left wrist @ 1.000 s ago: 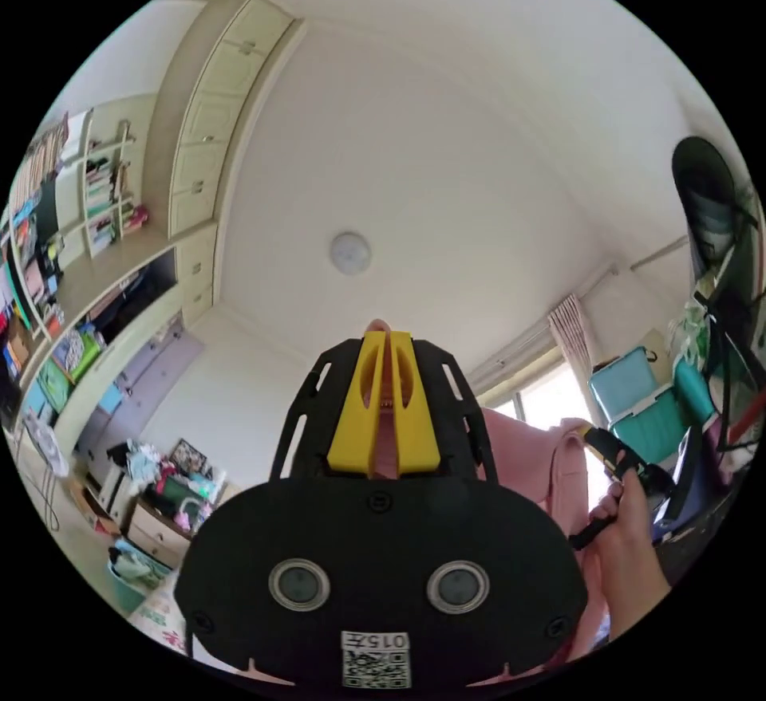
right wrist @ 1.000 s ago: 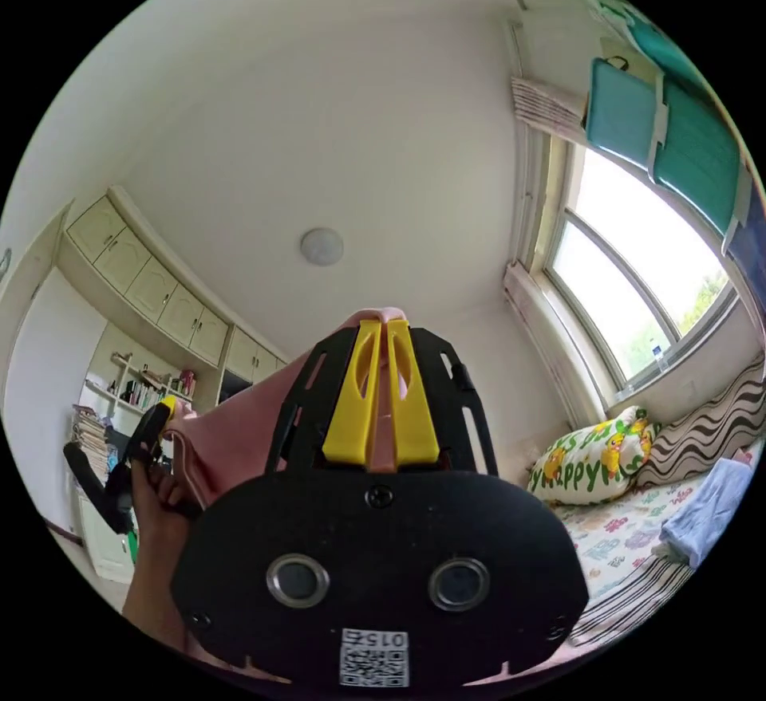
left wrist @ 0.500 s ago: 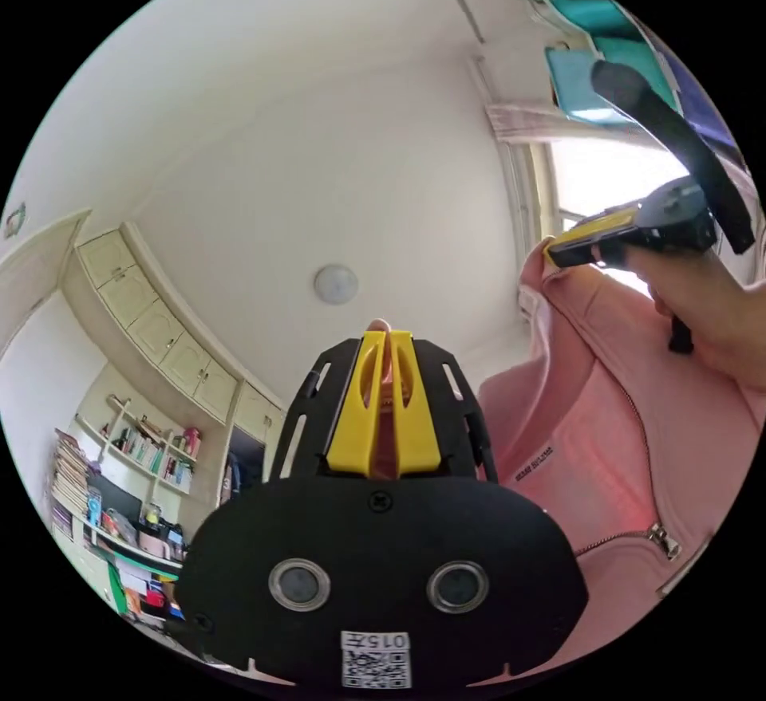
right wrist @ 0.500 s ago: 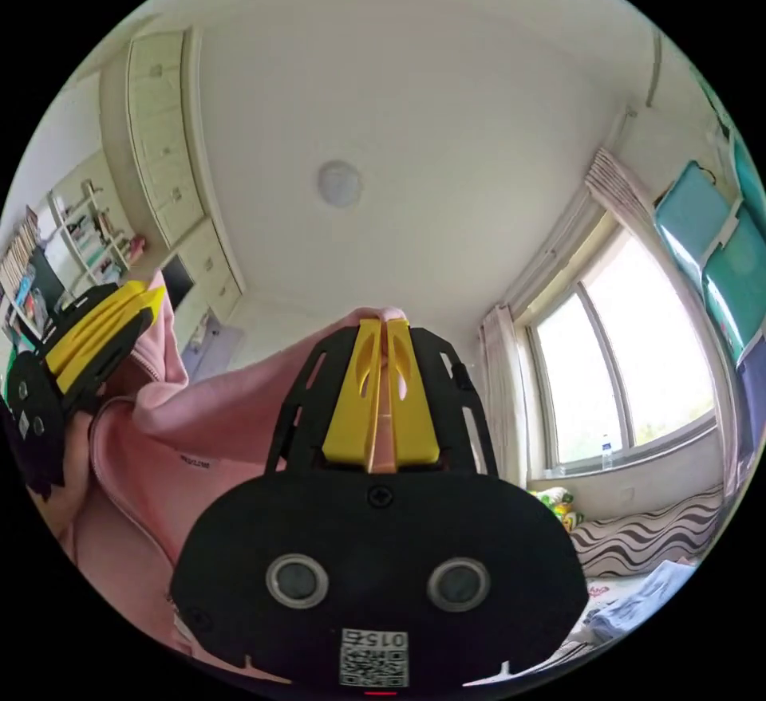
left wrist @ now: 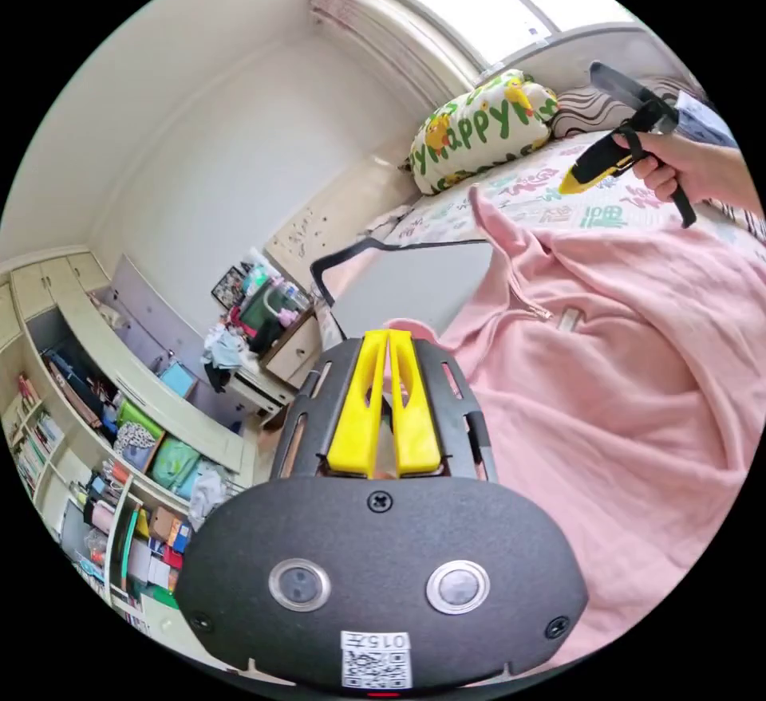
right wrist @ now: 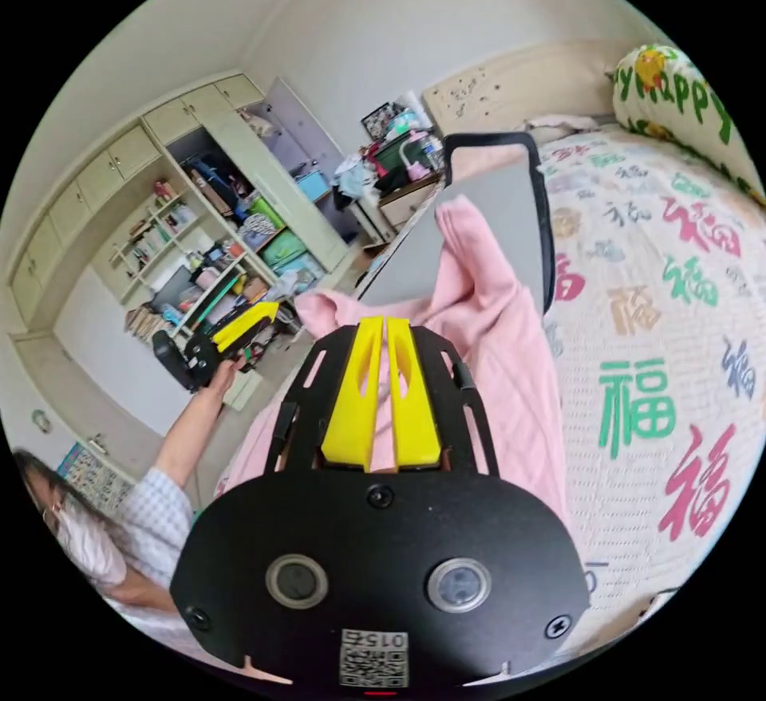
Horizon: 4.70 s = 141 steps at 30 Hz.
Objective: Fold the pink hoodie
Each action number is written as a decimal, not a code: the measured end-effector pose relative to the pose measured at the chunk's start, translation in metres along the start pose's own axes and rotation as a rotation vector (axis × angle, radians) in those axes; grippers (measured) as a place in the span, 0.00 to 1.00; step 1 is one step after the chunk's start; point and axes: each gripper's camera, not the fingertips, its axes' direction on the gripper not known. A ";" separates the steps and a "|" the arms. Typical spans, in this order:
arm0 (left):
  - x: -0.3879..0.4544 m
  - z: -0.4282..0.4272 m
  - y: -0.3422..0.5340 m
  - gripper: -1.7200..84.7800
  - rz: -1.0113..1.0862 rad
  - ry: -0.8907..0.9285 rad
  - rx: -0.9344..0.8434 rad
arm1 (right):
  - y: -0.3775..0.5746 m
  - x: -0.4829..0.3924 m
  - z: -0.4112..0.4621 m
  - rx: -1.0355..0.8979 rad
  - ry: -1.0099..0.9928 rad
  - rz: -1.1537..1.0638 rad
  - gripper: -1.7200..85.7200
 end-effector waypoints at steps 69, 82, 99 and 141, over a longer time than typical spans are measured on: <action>-0.121 -0.376 0.135 0.06 -0.815 0.009 0.173 | 0.189 -0.187 -0.074 -0.274 0.026 -0.439 0.02; -0.143 -0.326 0.209 0.09 -0.875 -0.382 -0.146 | 0.203 -0.083 -0.160 0.049 0.078 -0.157 0.02; 0.113 -0.358 -0.077 0.17 -0.033 0.724 0.068 | 0.334 -0.148 -0.140 -0.144 0.136 -0.401 0.13; 0.053 -0.404 0.126 0.03 -0.254 0.264 -0.304 | 0.450 -0.116 -0.165 -0.244 0.523 -0.313 0.01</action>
